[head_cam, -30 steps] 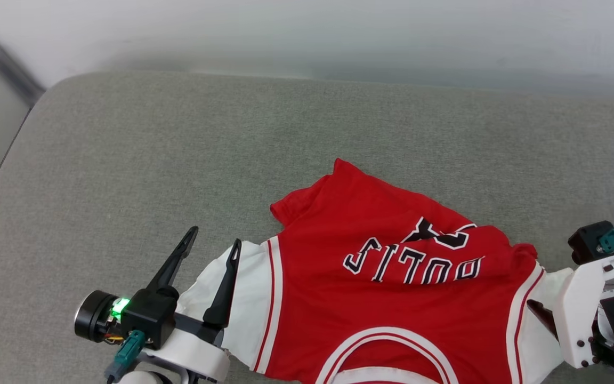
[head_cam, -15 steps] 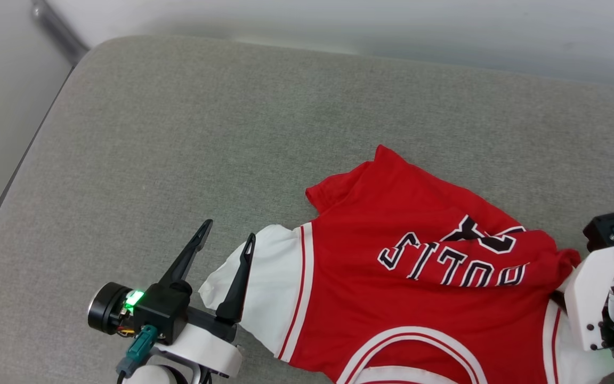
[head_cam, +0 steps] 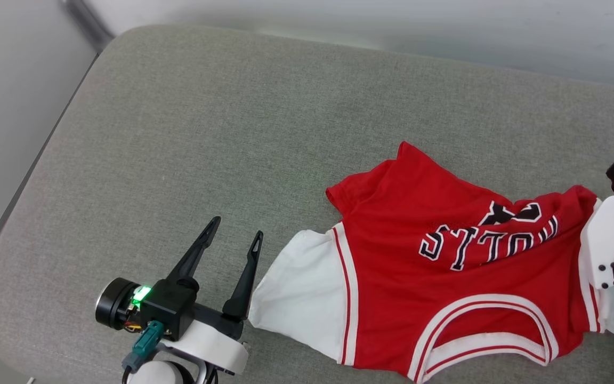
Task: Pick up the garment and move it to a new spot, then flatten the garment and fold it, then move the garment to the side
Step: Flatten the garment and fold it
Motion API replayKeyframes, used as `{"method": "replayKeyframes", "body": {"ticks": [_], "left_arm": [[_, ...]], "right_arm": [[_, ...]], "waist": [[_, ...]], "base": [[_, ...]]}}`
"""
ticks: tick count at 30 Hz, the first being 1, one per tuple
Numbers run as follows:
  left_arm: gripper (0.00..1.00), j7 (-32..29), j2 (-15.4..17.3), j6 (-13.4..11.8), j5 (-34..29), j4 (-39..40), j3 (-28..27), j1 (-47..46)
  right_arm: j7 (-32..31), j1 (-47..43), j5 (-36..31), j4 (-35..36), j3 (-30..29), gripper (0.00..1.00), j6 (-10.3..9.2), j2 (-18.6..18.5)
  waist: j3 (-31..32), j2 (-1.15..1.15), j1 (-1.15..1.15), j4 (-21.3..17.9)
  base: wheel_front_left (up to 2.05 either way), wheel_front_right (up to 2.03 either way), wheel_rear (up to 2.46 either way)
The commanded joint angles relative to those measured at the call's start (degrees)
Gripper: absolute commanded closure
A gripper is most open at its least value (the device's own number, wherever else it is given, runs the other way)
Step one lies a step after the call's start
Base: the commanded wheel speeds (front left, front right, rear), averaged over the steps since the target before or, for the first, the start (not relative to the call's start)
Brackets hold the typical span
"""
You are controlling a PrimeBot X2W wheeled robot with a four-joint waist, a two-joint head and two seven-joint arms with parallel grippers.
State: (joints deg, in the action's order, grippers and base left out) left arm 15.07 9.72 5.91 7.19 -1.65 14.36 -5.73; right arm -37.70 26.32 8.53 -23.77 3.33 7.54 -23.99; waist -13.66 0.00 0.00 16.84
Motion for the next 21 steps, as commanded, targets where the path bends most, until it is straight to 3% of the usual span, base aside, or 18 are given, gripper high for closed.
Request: {"method": "replayKeyframes", "body": {"ticks": [1,3,4,5,12,21], "left_arm": [[0.0,0.1,-0.3,0.1,-0.4,-0.2,-0.3,-0.2],[0.0,0.1,-0.3,0.2,-0.4,-0.4,-0.4,0.1],[0.0,0.1,-0.3,0.2,-0.4,-0.6,-0.6,0.3],[0.0,0.1,-0.4,0.3,-0.4,-0.7,-0.7,0.5],[0.0,0.1,0.0,0.5,0.0,-1.1,-2.0,1.6],[0.0,0.1,0.0,0.5,1.8,-0.7,-4.9,3.5]], "right_arm": [[1.1,1.1,-0.8,-1.7,0.4,1.0,-0.09,0.2],[1.9,1.3,-1.1,-4.3,1.1,1.0,-0.07,0.9],[2.4,1.3,-1.1,-5.1,1.8,0.93,-0.07,1.0],[3.1,1.4,-0.8,-6.0,2.1,0.0,-0.06,1.2],[11.8,1.6,3.2,-6.1,3.3,0.0,-0.07,1.5],[27.6,-2.0,9.5,3.6,3.1,0.0,-0.07,-0.1]], "waist": [[0.2,0.0,0.0,0.1],[0.6,0.0,0.0,0.1],[0.9,0.0,0.0,0.0],[1.2,0.0,0.0,-0.2],[3.8,0.0,0.0,-2.4],[7.4,0.0,0.0,-7.2]], "base": [[0.0,0.0,0.0],[0.0,0.0,0.0],[0.0,0.0,0.0],[0.0,0.0,0.0],[0.0,0.0,0.0],[0.0,0.0,0.0]]}}
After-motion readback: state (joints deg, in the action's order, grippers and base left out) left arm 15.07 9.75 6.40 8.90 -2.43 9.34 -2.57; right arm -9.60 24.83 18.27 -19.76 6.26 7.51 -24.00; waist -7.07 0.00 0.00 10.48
